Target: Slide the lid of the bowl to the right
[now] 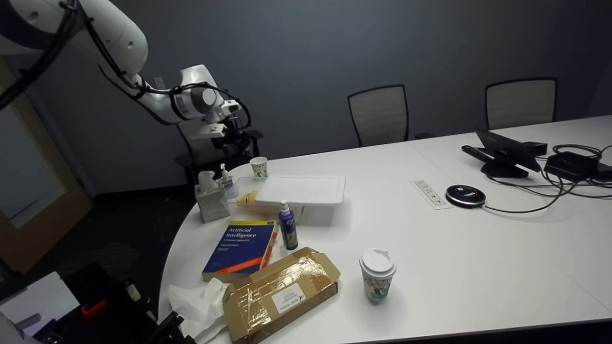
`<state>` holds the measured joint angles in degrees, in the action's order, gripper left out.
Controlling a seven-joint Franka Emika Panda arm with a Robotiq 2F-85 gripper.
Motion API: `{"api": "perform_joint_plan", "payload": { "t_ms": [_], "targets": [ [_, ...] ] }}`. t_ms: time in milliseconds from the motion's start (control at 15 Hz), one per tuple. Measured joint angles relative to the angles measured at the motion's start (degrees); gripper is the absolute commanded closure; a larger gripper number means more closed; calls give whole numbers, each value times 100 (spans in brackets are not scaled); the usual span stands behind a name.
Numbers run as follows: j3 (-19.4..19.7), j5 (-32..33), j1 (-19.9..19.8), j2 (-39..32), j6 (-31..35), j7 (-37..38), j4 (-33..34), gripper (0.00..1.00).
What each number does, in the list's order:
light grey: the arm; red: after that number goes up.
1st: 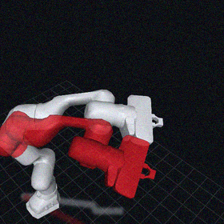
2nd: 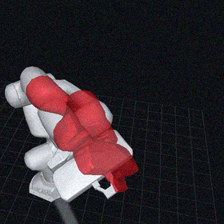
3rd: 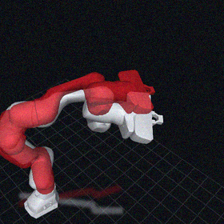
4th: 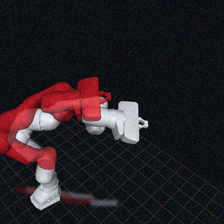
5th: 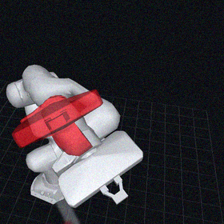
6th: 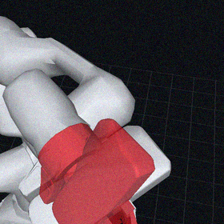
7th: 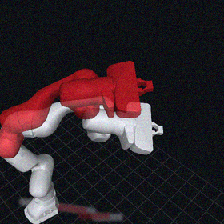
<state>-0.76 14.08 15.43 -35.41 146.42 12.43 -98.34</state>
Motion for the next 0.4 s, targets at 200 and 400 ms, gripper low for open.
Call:
{"api": "perform_joint_plan", "payload": {
  "t_ms": [200, 400],
  "targets": [
    [-50, 0, 6, 248, -93, 0, -212, 0],
    [-56, 0, 5, 352, -112, 0, -325, 0]
  ]
}}
